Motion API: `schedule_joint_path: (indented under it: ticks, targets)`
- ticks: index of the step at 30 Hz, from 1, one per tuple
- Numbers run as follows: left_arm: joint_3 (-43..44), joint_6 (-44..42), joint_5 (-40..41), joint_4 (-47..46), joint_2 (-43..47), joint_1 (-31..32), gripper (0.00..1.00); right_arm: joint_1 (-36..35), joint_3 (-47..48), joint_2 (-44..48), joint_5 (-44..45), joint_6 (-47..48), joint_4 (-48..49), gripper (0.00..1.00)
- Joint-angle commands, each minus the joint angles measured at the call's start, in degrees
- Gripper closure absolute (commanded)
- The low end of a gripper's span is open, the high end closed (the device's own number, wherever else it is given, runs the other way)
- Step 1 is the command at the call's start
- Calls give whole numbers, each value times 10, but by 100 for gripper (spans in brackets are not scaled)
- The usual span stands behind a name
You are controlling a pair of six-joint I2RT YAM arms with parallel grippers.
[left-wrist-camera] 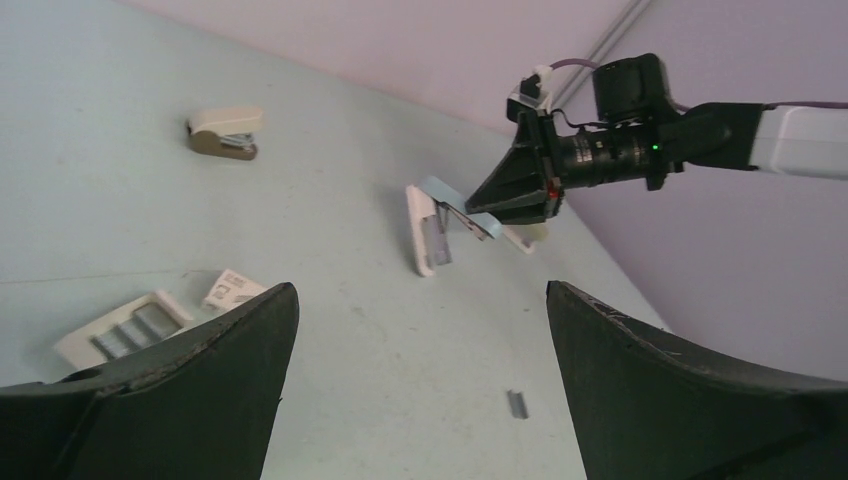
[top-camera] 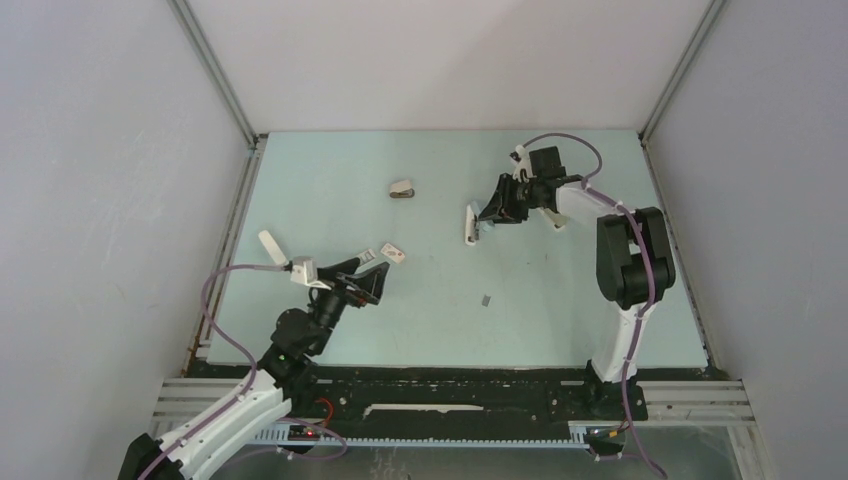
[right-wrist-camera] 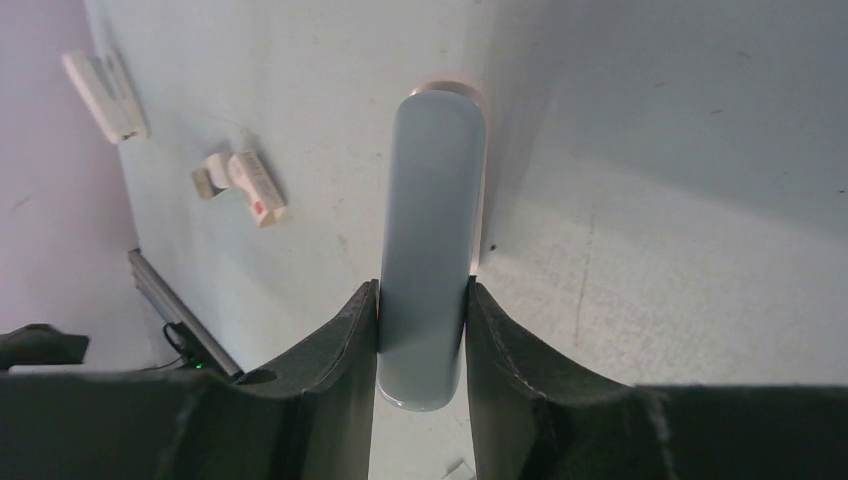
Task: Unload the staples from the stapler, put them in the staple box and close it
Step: Pick up the stapler from the center of the board.
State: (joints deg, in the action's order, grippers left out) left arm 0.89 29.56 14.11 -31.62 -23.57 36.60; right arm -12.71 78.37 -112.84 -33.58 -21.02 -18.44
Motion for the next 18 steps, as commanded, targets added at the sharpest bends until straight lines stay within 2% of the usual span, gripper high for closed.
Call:
schedule_joint_path:
  ticks: [1, 18]
  targets:
    - [-32, 59, -45, -69, -21, -3, 0, 10, -12, 50, -59, -30, 49, 100]
    - [9, 126, -137, -235, -208, -3, 0, 21, -56, 90, -132, -53, 85, 100]
